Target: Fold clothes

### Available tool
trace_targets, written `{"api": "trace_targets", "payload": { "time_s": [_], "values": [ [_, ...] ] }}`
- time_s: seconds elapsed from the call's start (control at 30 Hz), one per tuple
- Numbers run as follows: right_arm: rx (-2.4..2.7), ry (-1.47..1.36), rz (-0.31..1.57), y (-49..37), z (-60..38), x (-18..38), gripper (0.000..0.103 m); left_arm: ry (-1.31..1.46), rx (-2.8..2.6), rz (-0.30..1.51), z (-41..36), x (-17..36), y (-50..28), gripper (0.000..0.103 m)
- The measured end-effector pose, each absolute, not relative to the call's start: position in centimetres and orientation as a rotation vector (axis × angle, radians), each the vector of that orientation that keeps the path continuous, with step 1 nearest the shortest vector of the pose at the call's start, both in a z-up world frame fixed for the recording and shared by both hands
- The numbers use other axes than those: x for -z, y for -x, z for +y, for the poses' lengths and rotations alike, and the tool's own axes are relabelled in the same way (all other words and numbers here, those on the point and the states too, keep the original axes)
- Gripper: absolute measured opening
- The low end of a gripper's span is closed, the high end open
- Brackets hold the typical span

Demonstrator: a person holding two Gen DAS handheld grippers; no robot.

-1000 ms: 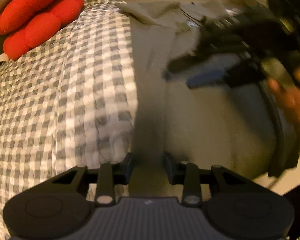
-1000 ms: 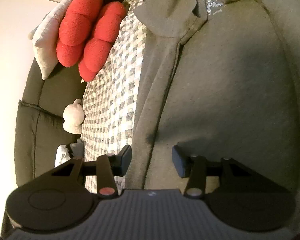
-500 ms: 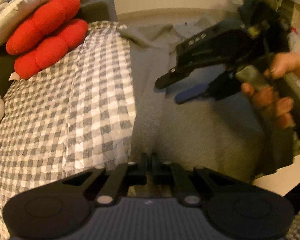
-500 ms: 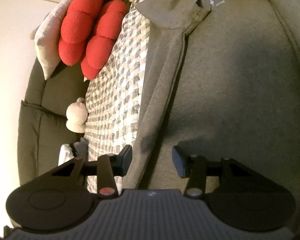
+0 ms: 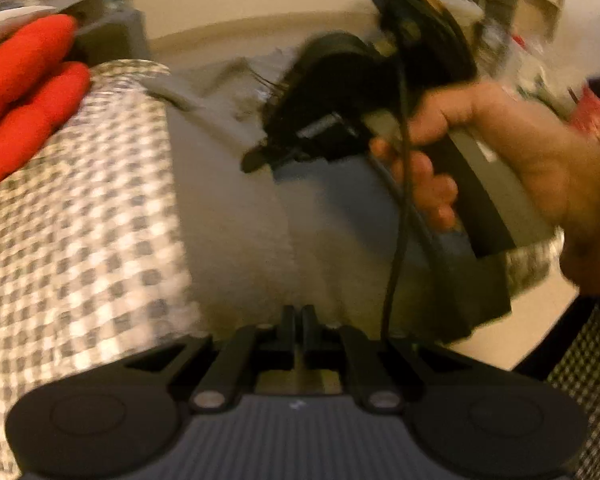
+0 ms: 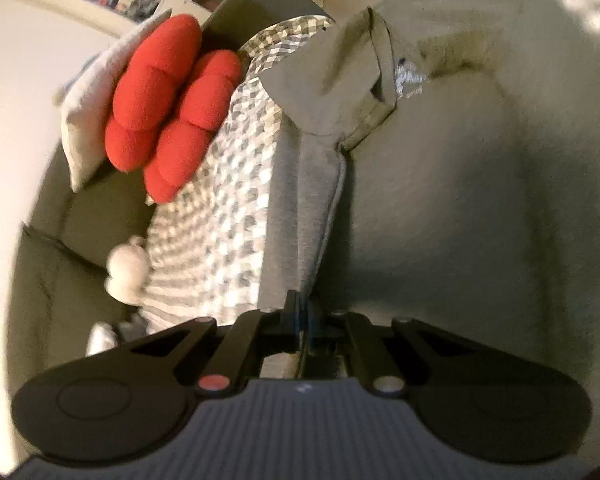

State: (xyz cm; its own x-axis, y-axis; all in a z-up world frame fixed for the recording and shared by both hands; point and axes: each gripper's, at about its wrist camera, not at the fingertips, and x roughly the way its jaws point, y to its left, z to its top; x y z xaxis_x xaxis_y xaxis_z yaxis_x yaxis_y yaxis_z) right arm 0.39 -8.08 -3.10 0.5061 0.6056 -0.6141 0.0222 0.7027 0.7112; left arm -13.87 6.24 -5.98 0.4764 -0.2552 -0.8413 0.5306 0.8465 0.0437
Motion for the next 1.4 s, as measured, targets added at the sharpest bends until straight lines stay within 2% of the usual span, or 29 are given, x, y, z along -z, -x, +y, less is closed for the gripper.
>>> {"api": "trace_targets", "payload": {
  "time_s": [0.03,0.13,0.23,0.3,0.33,0.37,0.53,0.97,1.4],
  "values": [
    [-0.388,-0.702,1.006,-0.4,-8.1,3.2,0.005,-0.334,0.511,0.981,5.9,6.4,13.7,0.003],
    [-0.363,-0.629,1.040,-0.5,-8.4,3.7,0.015,-0.334,0.604,1.036,5.3,7.0,13.5,0.004],
    [-0.348,-0.611,1.028,-0.3,-9.4,3.7,0.017,-0.315,0.642,1.023,5.3,6.6,13.3,0.012],
    [-0.356,-0.642,1.003,-0.3,-10.2,3.5,0.028,-0.298,0.615,0.994,5.7,6.3,12.5,0.023],
    [-0.354,-0.654,0.985,-0.3,-10.4,3.4,0.043,-0.289,0.592,0.980,5.8,6.1,12.1,0.025],
    [-0.347,-0.663,0.965,-0.4,-10.5,3.1,0.046,-0.276,0.568,0.966,5.9,5.9,11.5,0.027],
    [-0.331,-0.709,0.919,-0.9,-11.4,2.8,0.046,-0.175,0.463,0.900,6.7,5.2,7.6,0.031],
    [-0.364,-0.731,0.803,-6.6,-15.2,0.2,0.046,-0.026,0.260,0.788,6.8,4.6,-5.9,0.031],
    [-0.462,-0.836,0.793,-17.0,-17.8,3.5,0.046,0.125,0.143,0.712,8.2,7.6,-16.1,0.024]
  ]
}}
